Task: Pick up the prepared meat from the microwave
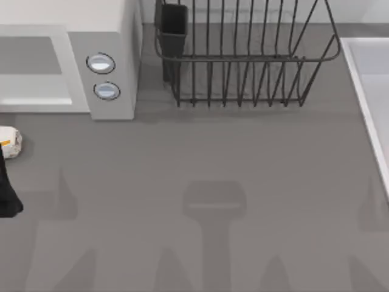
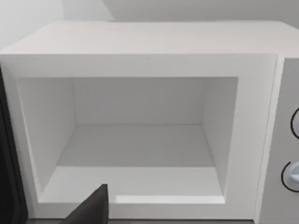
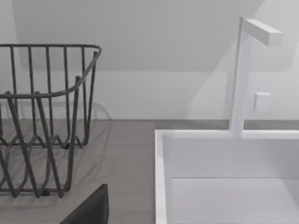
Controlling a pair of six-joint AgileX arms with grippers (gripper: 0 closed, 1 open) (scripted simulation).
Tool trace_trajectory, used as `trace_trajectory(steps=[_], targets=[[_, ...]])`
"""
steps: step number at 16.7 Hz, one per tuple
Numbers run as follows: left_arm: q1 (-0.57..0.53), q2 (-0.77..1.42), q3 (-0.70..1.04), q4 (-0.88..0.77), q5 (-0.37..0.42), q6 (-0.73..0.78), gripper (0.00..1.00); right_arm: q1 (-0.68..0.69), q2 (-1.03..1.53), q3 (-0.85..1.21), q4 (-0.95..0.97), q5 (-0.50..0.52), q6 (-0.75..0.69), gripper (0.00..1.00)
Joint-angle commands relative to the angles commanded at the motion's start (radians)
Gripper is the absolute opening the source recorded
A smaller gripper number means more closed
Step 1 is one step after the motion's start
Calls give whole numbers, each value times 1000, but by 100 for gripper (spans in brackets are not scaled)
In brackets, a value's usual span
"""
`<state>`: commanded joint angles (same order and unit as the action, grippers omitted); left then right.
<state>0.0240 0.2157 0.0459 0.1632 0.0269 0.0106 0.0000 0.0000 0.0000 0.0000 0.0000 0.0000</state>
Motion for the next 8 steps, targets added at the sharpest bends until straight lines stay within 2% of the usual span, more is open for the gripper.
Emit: trace_trajectory(steps=[4,8], targets=[[34,335,65,231,38,15,100,0,0,0,0,0,0,100],[76,760,144,513,85,33,100,0,0,0,0,0,0,100]])
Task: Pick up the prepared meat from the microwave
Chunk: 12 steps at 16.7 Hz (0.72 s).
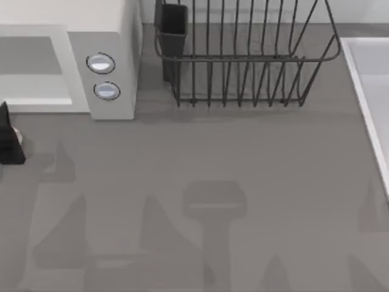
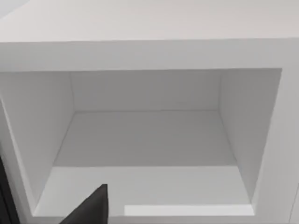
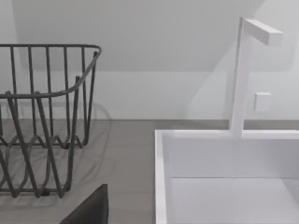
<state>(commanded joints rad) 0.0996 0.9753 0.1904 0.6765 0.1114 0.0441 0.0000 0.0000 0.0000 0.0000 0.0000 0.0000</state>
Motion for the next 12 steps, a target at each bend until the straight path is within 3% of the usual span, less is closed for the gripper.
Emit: trace_trajectory(steps=[7,12], targets=[[73,774,140,496,82,32,100,0,0,0,0,0,0,100],[113,1204,215,765,126,50,100,0,0,0,0,0,0,100]])
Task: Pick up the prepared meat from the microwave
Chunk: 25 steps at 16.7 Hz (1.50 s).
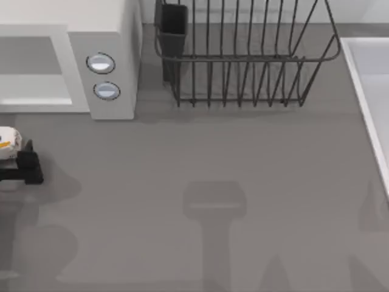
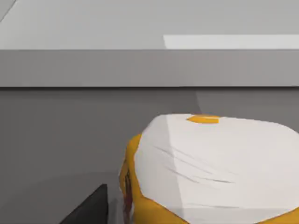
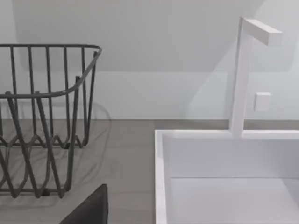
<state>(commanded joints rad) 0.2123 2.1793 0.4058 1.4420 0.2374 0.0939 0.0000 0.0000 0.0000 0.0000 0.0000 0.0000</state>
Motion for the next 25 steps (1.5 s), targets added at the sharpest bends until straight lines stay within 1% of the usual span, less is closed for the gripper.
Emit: trace_trajectory(steps=[3,5,9,10,12,15,22,25], targets=[[14,148,27,97,16,6,100,0,0,0,0,0,0,100],[19,195,36,128,21,8,100,0,0,0,0,0,0,100],[20,202,38,133,22,9,100,0,0,0,0,0,0,100],[17,138,11,150,26,-4,100,0,0,0,0,0,0,100],[15,146,26,139,24,-5,100,0,0,0,0,0,0,100],[1,190,125,69,10,-8,100,0,0,0,0,0,0,100],[-58,327,547,-219,-47,-23,100,0,0,0,0,0,0,100],[-77,361,660,-316,-66,-28,100,0,0,0,0,0,0,100]])
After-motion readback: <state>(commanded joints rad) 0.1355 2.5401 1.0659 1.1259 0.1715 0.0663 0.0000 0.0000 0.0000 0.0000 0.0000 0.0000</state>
